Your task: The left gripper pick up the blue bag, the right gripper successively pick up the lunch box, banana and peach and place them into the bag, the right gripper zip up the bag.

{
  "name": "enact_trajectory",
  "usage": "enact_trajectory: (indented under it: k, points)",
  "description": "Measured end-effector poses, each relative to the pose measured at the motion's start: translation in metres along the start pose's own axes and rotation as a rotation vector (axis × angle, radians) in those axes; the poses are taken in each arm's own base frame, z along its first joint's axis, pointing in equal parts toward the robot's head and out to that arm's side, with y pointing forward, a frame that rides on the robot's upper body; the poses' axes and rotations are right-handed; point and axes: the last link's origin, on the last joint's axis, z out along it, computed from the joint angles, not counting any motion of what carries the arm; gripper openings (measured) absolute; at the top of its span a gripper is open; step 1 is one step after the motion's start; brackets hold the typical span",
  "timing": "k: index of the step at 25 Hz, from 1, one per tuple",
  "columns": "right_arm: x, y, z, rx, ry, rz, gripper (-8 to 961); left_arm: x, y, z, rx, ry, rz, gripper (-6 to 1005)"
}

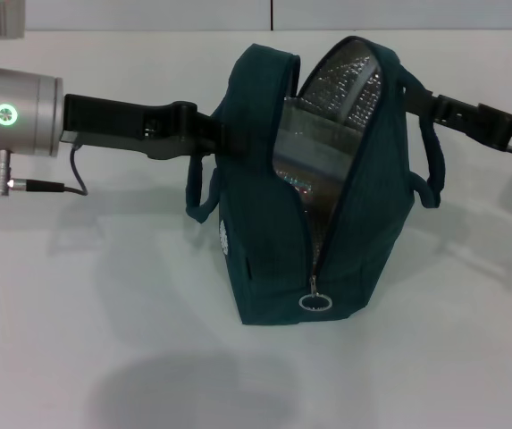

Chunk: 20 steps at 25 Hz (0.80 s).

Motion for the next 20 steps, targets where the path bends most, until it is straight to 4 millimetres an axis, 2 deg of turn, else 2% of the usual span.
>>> enact_trajectory:
  k: [4, 11, 20]
  points:
    - [0.001, 0.001, -0.009, 0.002, -0.024, 0.003, 657, -0.003, -0.003, -0.003, 0.004, 0.005, -0.005, 43]
    - [0.010, 0.016, -0.028, -0.065, -0.034, -0.070, 731, -0.006, -0.005, -0.004, 0.010, 0.008, -0.012, 43]
    - [0.051, 0.038, -0.052, -0.155, -0.018, -0.353, 727, -0.011, -0.011, -0.005, 0.023, 0.020, -0.029, 43]
